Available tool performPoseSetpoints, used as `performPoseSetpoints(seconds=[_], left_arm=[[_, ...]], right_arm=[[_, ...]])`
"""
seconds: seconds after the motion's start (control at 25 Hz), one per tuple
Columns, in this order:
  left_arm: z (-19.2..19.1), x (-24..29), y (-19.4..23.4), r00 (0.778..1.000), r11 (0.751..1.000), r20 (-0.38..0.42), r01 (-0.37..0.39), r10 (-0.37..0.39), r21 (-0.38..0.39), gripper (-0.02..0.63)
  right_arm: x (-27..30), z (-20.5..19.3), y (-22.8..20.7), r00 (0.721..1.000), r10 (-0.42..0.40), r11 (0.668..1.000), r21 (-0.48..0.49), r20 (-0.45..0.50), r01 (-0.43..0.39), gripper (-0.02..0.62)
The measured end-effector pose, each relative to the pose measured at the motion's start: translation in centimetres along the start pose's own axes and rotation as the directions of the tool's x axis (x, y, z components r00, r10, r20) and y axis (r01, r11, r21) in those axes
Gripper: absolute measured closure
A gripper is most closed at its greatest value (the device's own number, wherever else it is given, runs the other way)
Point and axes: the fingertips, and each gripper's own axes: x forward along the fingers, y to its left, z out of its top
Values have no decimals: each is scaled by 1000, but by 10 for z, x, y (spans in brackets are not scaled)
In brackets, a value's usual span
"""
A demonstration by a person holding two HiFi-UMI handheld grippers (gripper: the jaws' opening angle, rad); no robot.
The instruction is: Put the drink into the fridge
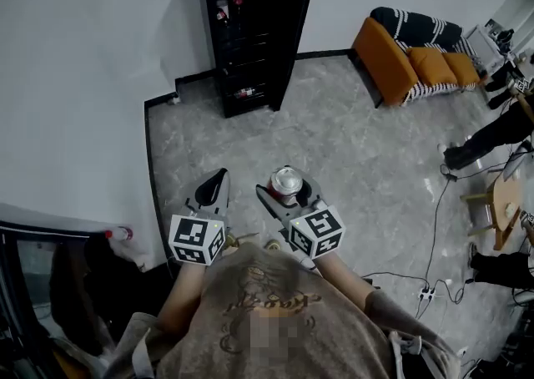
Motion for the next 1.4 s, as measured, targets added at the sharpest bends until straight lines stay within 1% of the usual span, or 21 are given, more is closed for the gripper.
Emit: performPoseSetpoints(seconds=[0.2, 0.48, 0.72, 1.04, 1.4], left_arm=[[-4, 5, -17, 1000, 1000, -2, -4, 4, -2, 601], [-16, 10, -33, 999, 999, 7, -36, 36, -26, 601], [-16, 26, -37, 999, 999, 2, -36, 36, -39, 601], [-8, 75, -15, 1000, 1000, 1, -5, 5, -23, 601], [7, 146, 41, 999, 999, -13, 30, -30, -34, 600]], right_arm=[[-12, -2, -9, 1000, 27, 999, -18, -7, -27, 242], [-28, -12, -22, 998, 63, 997, -42, -28, -64, 242], [-23, -14, -37, 996, 75, 996, -35, -50, -77, 242], [13, -4, -69, 997, 71, 997, -34, -36, -72, 242], [86, 19, -108, 997, 68, 997, -23, -43, -70, 242]])
